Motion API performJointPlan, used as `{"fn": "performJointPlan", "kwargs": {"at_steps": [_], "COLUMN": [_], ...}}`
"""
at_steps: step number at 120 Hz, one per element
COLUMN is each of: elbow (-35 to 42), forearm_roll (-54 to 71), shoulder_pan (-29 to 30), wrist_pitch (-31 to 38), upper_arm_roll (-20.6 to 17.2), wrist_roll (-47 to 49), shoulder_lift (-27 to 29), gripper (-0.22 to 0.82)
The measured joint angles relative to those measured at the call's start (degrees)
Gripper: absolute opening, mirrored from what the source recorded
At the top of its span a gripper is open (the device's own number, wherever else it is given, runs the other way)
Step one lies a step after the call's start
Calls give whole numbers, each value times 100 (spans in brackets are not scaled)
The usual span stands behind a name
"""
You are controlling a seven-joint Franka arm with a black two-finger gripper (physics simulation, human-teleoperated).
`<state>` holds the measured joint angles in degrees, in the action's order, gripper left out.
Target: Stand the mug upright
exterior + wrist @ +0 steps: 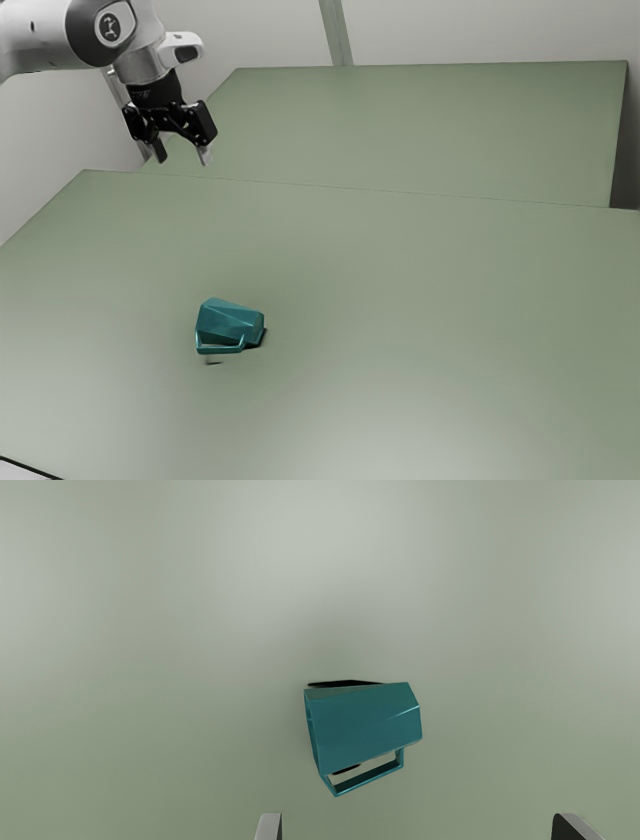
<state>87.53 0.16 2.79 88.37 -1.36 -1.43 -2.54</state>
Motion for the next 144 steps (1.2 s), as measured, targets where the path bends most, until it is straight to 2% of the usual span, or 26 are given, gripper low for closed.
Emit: {"fn": "performJointPlan", "kwargs": {"at_steps": [50, 61, 81, 121, 144], "elbow": [605, 1009, 1702, 3295, 3803], "forearm_roll": [-63, -284, -876, -2626, -3355], "shoulder_pan": [-95, -105, 453, 547, 659], "wrist_pitch": [123, 330, 815, 2024, 2506], "upper_arm_roll": [82, 232, 371, 884, 1054], "wrist_roll": [-35, -116, -340, -1174, -1797], "shoulder_lift": [432, 611, 861, 1022, 1009], "gripper": [59, 59, 59, 58, 58]}}
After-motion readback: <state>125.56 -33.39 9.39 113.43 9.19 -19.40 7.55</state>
